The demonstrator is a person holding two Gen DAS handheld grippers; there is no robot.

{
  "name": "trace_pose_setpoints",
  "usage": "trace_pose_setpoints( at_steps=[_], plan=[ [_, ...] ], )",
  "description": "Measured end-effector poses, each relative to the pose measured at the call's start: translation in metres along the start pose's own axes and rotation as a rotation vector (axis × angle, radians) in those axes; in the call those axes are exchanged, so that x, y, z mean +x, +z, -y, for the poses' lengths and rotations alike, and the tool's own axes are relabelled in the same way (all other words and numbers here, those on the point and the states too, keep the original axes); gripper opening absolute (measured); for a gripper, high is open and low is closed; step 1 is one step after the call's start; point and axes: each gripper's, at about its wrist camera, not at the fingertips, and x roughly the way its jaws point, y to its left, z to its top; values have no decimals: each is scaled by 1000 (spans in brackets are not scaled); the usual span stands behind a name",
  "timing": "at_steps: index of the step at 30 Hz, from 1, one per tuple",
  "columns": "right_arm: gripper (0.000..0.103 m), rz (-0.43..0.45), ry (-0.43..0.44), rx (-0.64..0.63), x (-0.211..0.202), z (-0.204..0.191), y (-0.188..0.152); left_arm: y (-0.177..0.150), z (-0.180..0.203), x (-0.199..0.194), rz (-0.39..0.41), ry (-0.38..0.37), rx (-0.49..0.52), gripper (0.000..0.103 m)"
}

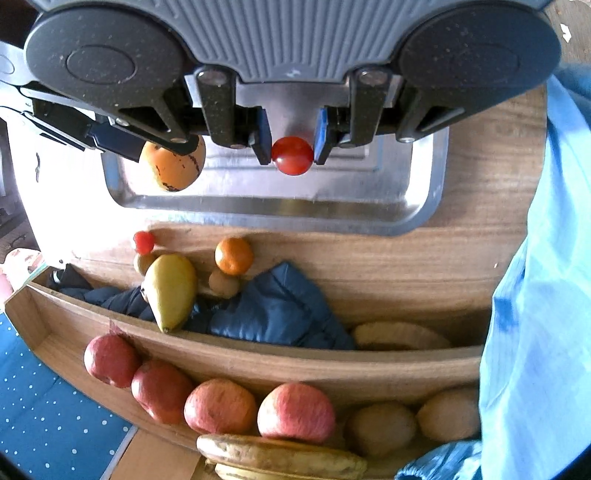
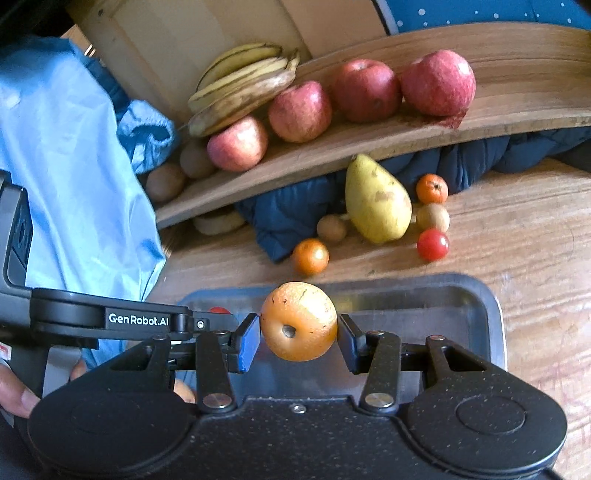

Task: Organize fruits
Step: 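Carry the cherry tomato and orange over the tray and open both tools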

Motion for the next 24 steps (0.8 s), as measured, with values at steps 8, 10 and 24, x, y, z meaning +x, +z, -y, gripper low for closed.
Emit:
trace_pose_setpoints(
  at_steps=[8, 10, 24],
  plan=[
    [47, -48, 9, -31, -6, -6, -17, -18, 4, -5, -10, 3, -11, 26],
    [47, -62, 8, -42, -7, -7, -22, -21, 6, -6, -13, 3, -11, 26],
    [47, -117, 3, -100, -19, -6, -42, -40, 20, -9, -16, 15, -24, 26]
  ],
)
